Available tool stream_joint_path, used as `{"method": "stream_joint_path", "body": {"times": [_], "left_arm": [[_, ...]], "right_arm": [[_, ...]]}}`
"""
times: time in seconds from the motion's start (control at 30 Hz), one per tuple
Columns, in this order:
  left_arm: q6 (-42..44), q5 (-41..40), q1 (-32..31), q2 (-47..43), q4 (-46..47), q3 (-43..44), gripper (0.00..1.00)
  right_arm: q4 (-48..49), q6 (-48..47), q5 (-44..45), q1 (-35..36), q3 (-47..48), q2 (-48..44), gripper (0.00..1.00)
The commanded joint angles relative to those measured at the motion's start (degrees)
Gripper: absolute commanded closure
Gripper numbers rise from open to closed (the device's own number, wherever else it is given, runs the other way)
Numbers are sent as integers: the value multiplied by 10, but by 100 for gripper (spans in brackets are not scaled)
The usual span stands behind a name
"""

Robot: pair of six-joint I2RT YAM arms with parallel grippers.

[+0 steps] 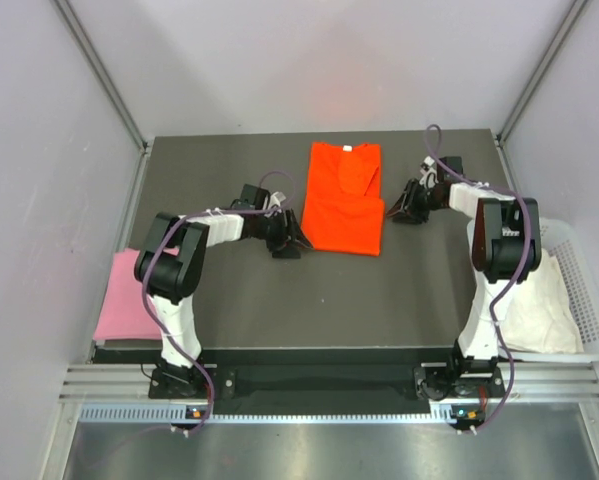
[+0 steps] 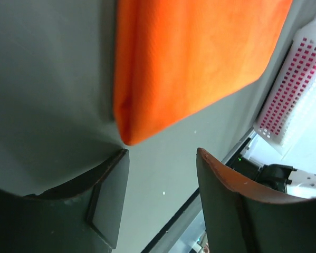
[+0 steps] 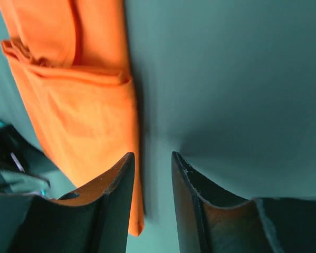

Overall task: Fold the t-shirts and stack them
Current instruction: Fold the tshirt

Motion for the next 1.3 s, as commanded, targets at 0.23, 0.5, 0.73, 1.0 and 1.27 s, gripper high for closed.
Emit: {"method": "stream_joint_path", "body": {"times": [0.23, 0.5, 0.73, 1.0, 1.27], "left_arm": [[53, -35, 30, -73, -75, 30, 37], [64, -29, 74, 8, -35, 162, 33], [-21, -5, 72, 132, 122, 227, 41], [-24, -43, 54, 194, 104, 295, 46], [-58, -46, 48, 205, 137, 295, 53]], "right_arm": [[40, 21, -20, -17, 83, 51, 65], [121, 76, -49, -14, 55, 53, 64], [193, 156, -69, -12, 34, 78, 65], [199, 164, -75, -8, 42, 93, 69], [202, 164, -75, -8, 40, 95, 69]]}}
